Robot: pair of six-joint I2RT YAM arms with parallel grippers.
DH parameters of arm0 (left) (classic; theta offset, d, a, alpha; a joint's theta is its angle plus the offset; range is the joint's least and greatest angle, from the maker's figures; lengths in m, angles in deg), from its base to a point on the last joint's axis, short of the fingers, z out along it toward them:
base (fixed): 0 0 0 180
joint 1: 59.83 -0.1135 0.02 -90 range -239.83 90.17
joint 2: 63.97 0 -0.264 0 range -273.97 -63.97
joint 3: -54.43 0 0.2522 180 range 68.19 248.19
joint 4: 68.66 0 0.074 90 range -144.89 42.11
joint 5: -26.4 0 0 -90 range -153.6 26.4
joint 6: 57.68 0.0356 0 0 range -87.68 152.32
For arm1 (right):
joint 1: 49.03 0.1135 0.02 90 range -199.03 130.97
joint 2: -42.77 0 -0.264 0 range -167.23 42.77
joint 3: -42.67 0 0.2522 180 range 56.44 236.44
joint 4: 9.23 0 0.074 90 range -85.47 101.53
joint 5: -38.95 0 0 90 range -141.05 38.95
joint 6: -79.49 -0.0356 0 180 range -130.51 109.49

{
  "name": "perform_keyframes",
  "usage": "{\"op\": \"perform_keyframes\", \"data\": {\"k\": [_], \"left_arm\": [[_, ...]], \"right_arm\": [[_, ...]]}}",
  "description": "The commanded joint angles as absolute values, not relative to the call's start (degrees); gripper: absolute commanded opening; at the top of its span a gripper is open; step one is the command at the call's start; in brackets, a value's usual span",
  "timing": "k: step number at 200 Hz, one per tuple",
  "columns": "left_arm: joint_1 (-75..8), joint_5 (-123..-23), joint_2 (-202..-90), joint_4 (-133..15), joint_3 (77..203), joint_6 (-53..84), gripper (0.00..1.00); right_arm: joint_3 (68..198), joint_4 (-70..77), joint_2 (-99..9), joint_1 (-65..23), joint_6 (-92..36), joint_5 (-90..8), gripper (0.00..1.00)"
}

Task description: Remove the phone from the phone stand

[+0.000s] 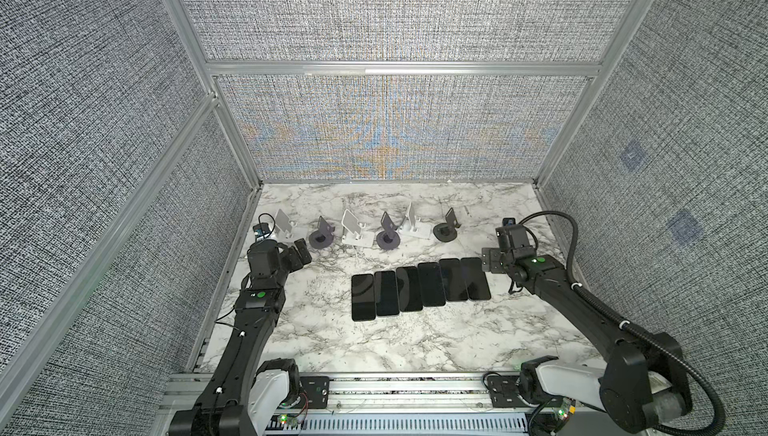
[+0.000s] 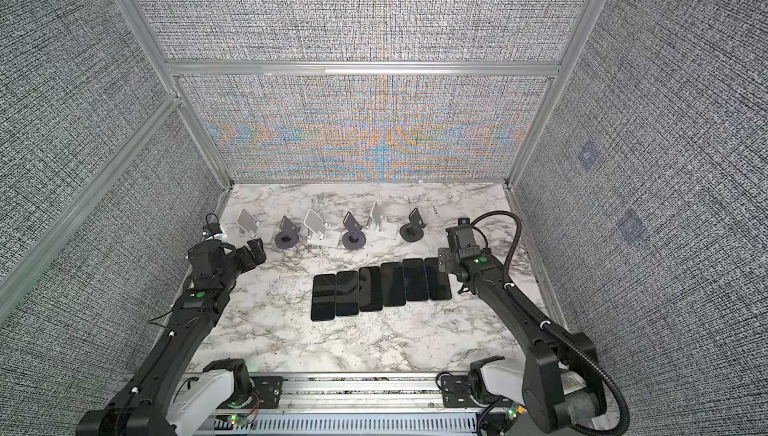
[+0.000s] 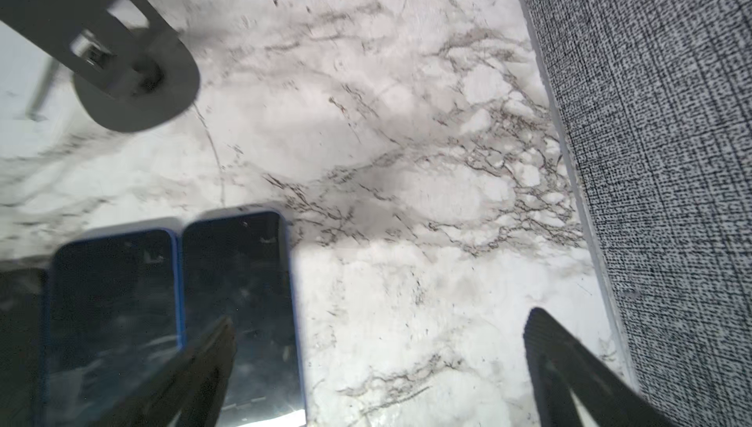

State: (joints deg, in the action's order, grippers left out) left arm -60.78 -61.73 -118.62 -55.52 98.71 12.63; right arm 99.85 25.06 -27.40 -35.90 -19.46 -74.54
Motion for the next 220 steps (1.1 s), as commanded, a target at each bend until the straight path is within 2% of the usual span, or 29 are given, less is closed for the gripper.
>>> {"op": "perform_keyframes", "data": {"k": [1,24,54,81,147,162,220], "left_arm": [[-60.76,-58.43,-120.84,-67.56,94.98,17.65,0.99],[-60.86,-54.54,-123.98,-73.86,92.38,19.36,0.99],[-60.87,-54.84,-125.77,-72.99,94.29,20.06,0.99],[-60.84,-54.55,-130.60,-79.39,93.15,22.54,0.99],[-60.73,-61.69,-140.29,-92.53,90.93,30.47,0.99],[-60.75,-62.11,-140.76,-91.71,91.63,30.61,0.99],[-58.80,-60.53,-142.07,-88.28,93.95,31.95,0.99]], "right_arm": [[94.83,12.35,-26.61,-38.02,-16.90,-74.11,0.99],[90.18,1.72,-27.30,-38.92,-14.66,-73.49,0.99],[85.76,-11.99,-31.25,-39.23,-13.41,-74.63,0.99],[84.52,-21.88,-36.20,-39.28,-12.13,-74.33,0.99],[79.58,-44.32,-43.51,-39.51,-8.16,-76.24,0.99],[80.25,-40.85,-42.16,-39.76,-9.24,-75.70,0.99],[78.73,-44.17,-42.66,-40.59,-9.23,-73.44,0.99]]}}
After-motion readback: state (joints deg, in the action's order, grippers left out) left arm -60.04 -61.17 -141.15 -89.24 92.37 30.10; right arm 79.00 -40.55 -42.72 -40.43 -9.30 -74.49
